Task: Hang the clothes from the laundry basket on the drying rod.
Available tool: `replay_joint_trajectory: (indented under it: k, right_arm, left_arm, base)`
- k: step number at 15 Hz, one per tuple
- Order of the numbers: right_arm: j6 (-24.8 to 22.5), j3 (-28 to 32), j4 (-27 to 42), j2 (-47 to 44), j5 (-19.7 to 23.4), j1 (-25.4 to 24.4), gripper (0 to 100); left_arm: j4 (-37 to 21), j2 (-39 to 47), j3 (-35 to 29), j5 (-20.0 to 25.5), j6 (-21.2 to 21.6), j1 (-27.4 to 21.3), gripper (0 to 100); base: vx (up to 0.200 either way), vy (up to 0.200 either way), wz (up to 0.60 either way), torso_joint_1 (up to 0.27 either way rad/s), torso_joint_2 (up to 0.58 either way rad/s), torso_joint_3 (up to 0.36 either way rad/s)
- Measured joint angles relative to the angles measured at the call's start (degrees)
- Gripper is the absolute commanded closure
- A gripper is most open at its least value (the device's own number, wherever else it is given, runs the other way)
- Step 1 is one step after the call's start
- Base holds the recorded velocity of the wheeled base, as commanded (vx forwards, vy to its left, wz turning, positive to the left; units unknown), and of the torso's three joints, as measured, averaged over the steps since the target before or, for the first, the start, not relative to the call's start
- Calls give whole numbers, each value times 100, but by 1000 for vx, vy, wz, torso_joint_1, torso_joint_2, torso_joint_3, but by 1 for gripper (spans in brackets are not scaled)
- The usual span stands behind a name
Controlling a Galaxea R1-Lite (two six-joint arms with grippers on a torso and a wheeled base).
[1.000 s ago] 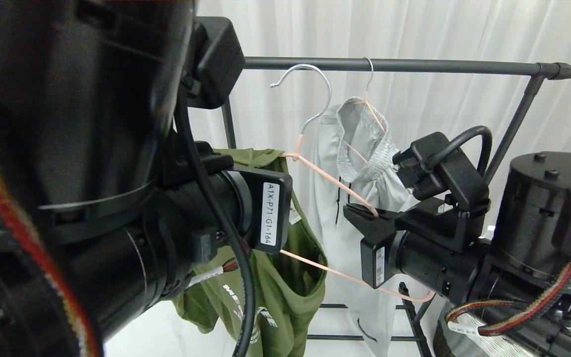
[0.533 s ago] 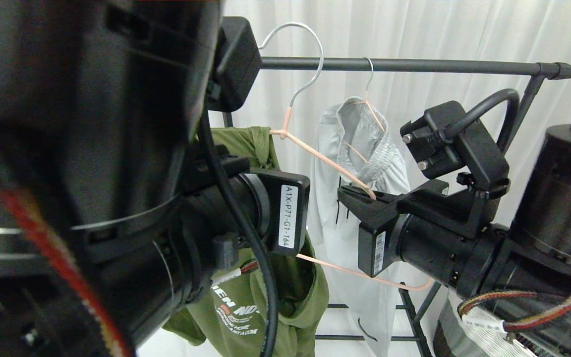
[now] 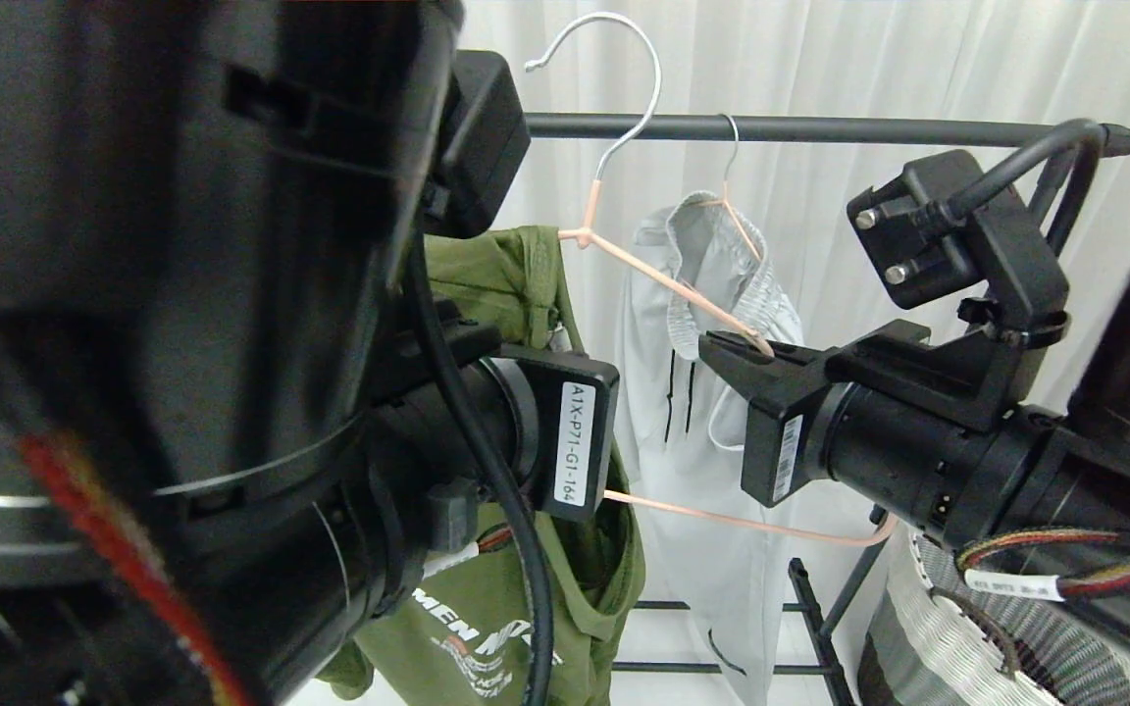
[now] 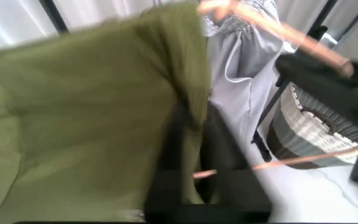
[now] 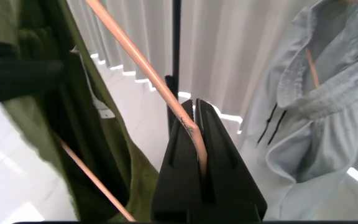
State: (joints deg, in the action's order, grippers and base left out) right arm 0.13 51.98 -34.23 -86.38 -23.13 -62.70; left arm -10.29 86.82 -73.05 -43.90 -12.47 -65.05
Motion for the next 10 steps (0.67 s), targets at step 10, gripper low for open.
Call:
replay_joint_trajectory:
  k: [10]
  right_arm:
    - [-519,-160,2,352,33,482,100]
  left_arm:
    - [9,-1189,874,28,1843,-217,0]
  base:
    - [0,0,0,0,0,0]
